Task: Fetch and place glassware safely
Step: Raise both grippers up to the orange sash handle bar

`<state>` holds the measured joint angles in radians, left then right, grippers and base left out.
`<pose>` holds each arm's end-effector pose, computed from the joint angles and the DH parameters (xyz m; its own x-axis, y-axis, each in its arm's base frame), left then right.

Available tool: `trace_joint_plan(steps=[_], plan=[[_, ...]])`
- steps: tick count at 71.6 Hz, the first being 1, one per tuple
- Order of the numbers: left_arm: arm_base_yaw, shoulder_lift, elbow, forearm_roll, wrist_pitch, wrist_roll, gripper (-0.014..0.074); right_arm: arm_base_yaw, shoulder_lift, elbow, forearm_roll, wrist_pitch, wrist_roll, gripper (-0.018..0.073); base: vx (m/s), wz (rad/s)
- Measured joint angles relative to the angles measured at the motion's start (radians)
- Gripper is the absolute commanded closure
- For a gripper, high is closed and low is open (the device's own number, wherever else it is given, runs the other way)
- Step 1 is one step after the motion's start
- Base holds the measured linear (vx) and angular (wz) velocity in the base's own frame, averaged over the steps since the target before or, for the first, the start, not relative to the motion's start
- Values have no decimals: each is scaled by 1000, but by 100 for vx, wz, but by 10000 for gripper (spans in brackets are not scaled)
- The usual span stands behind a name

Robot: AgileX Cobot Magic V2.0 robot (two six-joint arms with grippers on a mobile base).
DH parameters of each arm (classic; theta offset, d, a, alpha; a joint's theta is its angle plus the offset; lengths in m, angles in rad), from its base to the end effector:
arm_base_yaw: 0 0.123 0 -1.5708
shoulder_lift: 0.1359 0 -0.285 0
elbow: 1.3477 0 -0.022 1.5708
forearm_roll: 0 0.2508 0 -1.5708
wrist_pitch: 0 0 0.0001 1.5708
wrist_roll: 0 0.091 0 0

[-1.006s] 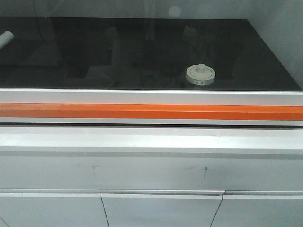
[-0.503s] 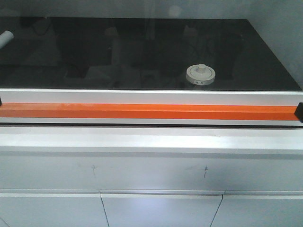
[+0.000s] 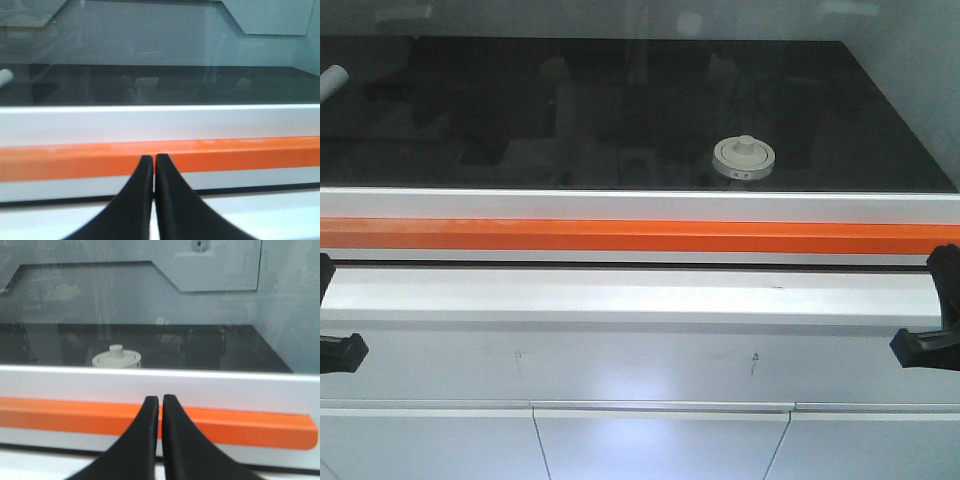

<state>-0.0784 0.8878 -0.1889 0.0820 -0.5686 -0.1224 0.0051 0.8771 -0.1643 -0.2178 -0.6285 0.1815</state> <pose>0.1597 -0.0166 0.2362 -0.0509 -0.0493 -0.9975 0.1196 0.9913 -0.0551 0.1555 0.0123 0.2349 -0.0090 0.0043 -1.0000 -0.1321 0.9912 0.0054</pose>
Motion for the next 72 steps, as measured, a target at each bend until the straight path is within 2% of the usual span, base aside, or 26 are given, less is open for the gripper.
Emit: trace_joint_plan(steps=[7,14,31,54,72], plan=[[0,16,33,-54,-25,66,603,0,71,3,0,-52,-11,563,0,0],[0,57,39,-82,-54,94,603,0,146,3,0,-153,-41,563,0,0],[0,214,41,-82,-224,101,603,0,297,3,0,-321,-70,563,0,0],[0,424,41,-82,-467,89,603,0,368,3,1,-378,-76,563,0,0],[0,499,41,-82,-537,89,603,0,443,2,1,-452,-82,563,0,0]])
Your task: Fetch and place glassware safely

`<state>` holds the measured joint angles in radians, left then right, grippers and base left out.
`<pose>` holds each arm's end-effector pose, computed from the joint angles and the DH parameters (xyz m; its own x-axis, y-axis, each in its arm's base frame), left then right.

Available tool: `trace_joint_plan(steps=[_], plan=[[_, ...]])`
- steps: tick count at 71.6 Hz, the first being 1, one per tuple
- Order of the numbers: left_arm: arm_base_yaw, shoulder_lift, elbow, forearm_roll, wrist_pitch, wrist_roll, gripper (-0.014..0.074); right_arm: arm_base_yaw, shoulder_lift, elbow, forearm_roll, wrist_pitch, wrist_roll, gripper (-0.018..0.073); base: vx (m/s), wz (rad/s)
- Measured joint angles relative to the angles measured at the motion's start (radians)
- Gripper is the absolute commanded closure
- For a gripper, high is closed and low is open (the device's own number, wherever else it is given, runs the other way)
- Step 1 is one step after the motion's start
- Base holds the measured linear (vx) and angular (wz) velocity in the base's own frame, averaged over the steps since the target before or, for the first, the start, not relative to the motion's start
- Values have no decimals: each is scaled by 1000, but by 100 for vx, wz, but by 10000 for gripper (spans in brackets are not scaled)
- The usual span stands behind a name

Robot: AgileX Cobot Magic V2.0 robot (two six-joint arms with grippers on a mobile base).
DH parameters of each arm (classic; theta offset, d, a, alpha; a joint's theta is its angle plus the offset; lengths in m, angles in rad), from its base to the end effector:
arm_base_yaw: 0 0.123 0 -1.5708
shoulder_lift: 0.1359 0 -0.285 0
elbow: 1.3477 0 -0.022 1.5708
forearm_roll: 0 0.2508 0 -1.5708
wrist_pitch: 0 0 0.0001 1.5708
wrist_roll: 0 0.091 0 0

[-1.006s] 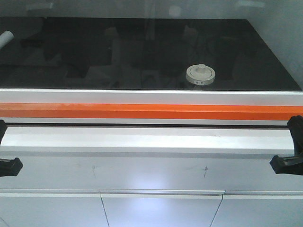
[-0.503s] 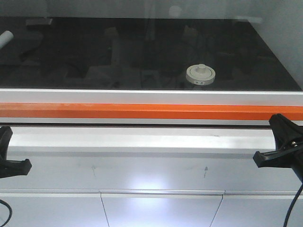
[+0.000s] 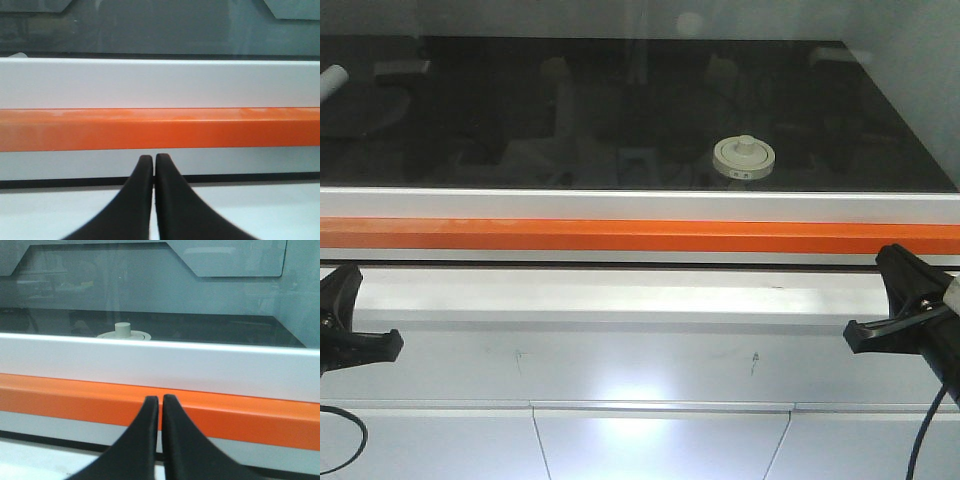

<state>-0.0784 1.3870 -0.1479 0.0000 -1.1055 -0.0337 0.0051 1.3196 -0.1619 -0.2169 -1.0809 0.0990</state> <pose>0.1988 -0.0156 0.1832 -0.0489 -0.0300 -0.9984 0.0767 0.9965 -0.0337 0.1961 0.0183 0.1965 0.0013 -0.0042 -1.0000 -0.1949 0.9808 -0.0044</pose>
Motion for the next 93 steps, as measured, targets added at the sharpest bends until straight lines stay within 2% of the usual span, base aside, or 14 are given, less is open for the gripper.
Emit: trace_joint_plan(steps=[20,33,65,84,93], plan=[[0,20,0,0,-31,0,603,0,102,50,5,-50,-27,563,0,0],[0,20,0,0,-33,0,603,0,181,65,41,-53,-56,563,0,0],[0,20,-4,0,-38,0,603,0,242,6,57,-57,-99,563,0,0],[0,20,-5,0,-38,0,603,0,269,-26,124,-65,-121,560,0,0],[0,20,-5,0,-38,0,603,0,310,-38,125,-65,-123,560,0,0]])
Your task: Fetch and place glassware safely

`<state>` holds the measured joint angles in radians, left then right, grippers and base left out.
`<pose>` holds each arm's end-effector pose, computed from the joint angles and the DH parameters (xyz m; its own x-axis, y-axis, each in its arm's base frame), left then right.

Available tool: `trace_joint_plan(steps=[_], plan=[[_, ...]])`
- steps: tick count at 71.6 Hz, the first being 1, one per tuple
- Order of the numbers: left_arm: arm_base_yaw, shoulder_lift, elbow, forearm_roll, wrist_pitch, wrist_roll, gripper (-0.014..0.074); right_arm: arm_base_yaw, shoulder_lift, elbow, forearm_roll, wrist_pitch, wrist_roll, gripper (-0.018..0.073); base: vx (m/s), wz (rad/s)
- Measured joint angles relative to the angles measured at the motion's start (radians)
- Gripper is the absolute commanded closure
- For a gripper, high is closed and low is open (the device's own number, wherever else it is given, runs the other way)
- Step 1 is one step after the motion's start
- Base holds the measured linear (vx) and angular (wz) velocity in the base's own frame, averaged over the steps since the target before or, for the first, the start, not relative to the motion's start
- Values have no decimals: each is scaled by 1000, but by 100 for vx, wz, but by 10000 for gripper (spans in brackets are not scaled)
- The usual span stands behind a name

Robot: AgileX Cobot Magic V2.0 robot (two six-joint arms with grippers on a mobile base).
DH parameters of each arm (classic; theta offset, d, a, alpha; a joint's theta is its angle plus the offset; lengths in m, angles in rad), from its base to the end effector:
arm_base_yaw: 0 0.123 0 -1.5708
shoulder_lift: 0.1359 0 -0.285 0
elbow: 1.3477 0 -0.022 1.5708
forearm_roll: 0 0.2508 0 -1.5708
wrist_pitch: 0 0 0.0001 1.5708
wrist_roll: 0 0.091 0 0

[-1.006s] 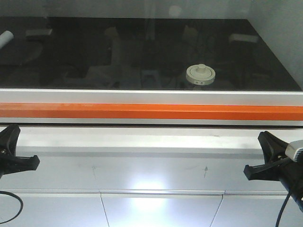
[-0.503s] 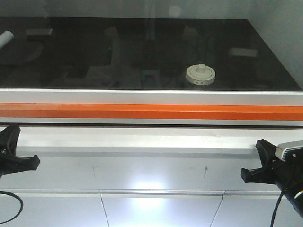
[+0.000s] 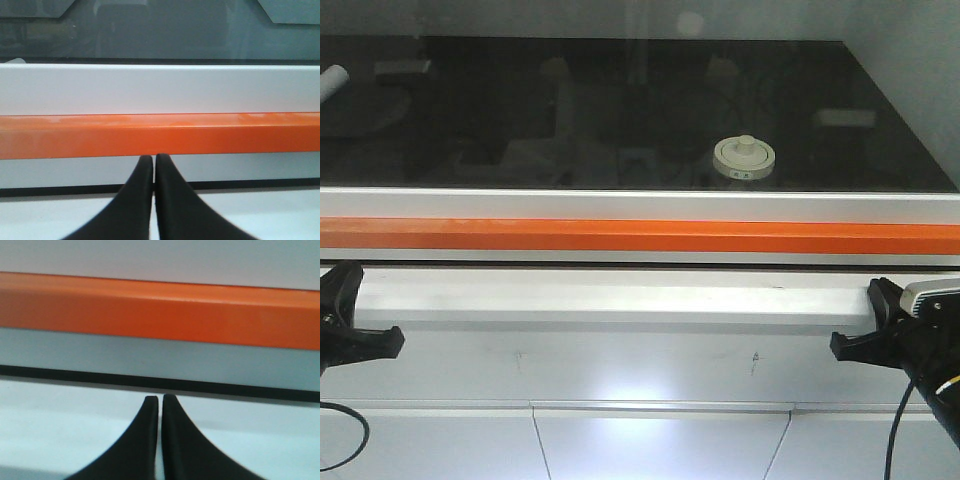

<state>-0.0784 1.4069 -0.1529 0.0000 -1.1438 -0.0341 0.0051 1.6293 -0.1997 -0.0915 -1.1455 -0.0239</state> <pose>0.2012 -0.0158 0.1837 -0.0256 -0.0322 -0.9992 0.0775 0.9964 -0.0341 0.2221 0.0087 0.1453 -0.1915 -0.0625 -0.9795 -0.0987 0.9941 -0.0441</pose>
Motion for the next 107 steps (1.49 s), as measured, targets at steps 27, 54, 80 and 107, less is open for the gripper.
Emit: trace_joint_plan(steps=[27,54,80,107], plan=[[0,0,0,0,0,0,603,0,32,-74,-12,0,-9,560,0,0],[0,0,0,0,0,0,603,0,88,-121,-10,3,-14,560,0,0],[0,0,0,0,0,0,603,0,73,-123,-11,21,-35,560,0,0],[0,0,0,0,0,0,603,0,42,-126,-14,23,-59,560,0,0]])
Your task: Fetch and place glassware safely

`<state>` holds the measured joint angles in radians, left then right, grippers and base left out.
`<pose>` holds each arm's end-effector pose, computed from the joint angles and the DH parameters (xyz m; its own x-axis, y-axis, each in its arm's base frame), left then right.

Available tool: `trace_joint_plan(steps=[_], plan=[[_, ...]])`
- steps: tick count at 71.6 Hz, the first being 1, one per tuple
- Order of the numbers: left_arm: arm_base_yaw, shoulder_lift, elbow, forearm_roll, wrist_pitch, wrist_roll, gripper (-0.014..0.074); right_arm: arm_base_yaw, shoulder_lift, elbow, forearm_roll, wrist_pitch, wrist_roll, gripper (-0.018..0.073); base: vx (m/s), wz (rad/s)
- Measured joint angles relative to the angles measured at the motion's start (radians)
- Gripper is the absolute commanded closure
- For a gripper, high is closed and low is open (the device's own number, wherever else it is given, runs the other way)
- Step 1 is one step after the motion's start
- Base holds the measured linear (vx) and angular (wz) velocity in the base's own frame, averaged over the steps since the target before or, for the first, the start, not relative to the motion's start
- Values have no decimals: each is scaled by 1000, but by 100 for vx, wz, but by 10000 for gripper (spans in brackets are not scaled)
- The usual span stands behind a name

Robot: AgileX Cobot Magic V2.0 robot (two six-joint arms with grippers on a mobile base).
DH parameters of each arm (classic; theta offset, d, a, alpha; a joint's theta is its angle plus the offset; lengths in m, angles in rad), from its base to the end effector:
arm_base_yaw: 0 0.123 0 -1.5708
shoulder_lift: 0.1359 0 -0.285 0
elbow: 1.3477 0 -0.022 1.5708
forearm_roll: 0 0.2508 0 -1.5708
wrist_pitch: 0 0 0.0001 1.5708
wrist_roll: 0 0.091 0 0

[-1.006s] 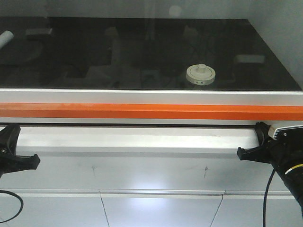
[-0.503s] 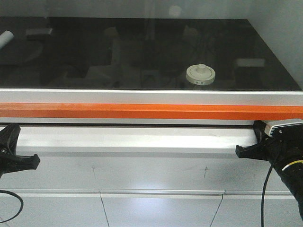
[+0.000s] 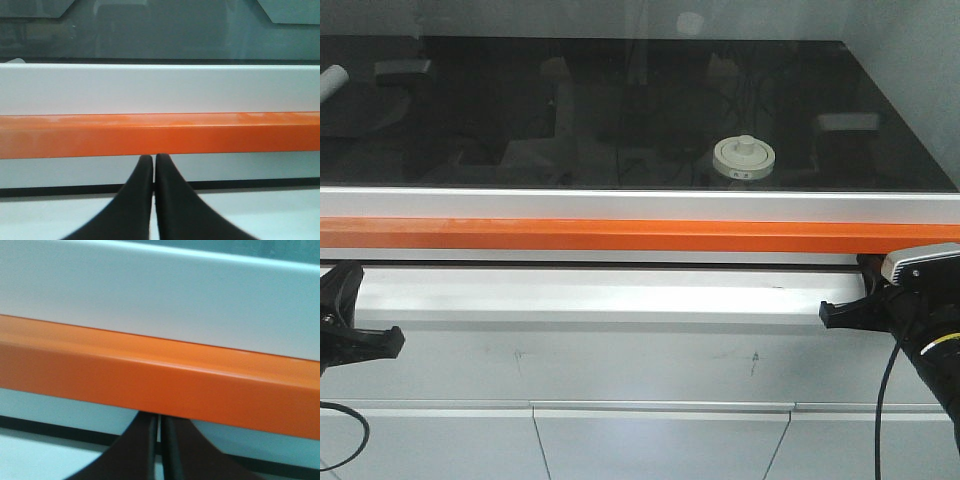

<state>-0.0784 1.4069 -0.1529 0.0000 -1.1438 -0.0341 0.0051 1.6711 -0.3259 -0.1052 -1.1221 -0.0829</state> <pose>0.2012 -0.0158 0.1837 -0.0256 -0.0322 -0.9992 0.0775 0.9964 -0.0341 0.2545 0.0099 0.1557 -0.1238 -0.1284 -0.9840 -0.1156 0.9867 -0.1142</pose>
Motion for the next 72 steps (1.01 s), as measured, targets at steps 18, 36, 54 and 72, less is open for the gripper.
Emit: trace_joint_plan(steps=[18,36,54,72], plan=[[0,90,-5,0,-1,0,603,0,0,0,0,0,-2,560,0,0],[0,214,-53,0,0,34,603,0,0,0,-1,0,-2,560,0,0],[0,276,-122,0,-15,34,603,0,0,0,-1,0,-2,560,0,0],[0,305,-176,0,-7,47,603,0,0,0,-1,0,-2,560,0,0]])
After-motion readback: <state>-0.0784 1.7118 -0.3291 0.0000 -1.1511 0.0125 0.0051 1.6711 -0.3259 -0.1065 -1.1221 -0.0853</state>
